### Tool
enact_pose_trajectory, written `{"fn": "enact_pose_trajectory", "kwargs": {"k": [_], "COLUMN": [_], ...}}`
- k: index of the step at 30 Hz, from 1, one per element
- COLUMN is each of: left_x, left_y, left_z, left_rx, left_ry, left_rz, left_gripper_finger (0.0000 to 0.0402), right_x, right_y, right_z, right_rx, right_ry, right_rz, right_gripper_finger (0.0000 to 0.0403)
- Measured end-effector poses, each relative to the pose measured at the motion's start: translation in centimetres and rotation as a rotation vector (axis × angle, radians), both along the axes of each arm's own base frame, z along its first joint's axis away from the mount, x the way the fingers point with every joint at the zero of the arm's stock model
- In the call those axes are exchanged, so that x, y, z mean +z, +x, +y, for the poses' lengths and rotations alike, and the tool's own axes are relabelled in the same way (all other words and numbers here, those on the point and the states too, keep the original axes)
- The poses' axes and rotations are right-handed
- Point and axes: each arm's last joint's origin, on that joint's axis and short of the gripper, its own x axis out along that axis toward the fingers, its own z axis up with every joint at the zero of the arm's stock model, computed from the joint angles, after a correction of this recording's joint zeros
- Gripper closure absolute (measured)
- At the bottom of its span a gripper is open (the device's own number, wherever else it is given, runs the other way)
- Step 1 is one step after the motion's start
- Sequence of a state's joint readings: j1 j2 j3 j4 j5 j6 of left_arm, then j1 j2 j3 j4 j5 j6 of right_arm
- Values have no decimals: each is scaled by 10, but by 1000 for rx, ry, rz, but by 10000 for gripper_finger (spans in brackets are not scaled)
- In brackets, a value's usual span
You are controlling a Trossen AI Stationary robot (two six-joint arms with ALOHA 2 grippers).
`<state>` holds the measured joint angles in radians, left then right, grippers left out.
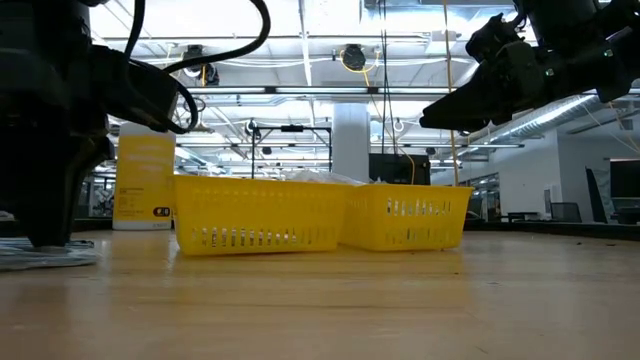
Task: Pick & Place Travel size toiletries
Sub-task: Put the silver nail cutter into the bottom left yellow basket
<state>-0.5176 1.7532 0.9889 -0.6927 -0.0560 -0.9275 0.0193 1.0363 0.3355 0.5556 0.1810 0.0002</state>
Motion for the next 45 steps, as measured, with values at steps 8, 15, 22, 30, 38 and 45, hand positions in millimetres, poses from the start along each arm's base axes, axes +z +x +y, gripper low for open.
{"fn": "enact_pose_trajectory", "kwargs": {"k": [8, 15, 22, 30, 38, 45], "left_x": [29, 55, 73, 103, 129, 84], "left_y": [-5, -12, -13, 18, 48, 73], "left_z": [8, 13, 19, 28, 53, 76], "left_rx": [13, 19, 25, -100, -75, -35], "left_ry": [82, 109, 134, 165, 268, 238], "left_rz": [-95, -209, -321, -543, -663, -494], "left_gripper_finger": [398, 399, 400, 400, 400, 400], "right_x": [0, 0, 0, 0, 0, -1], "right_y": [0, 0, 0, 0, 0, 0], "right_z": [0, 0, 0, 0, 0, 0], "right_rx": [-3, -3, -3, -3, -3, -4], "right_ry": [14, 15, 14, 14, 14, 14], "right_rz": [-3, -3, -2, -2, 2, 8], "right_gripper_finger": [161, 161, 161, 161, 161, 161]}}
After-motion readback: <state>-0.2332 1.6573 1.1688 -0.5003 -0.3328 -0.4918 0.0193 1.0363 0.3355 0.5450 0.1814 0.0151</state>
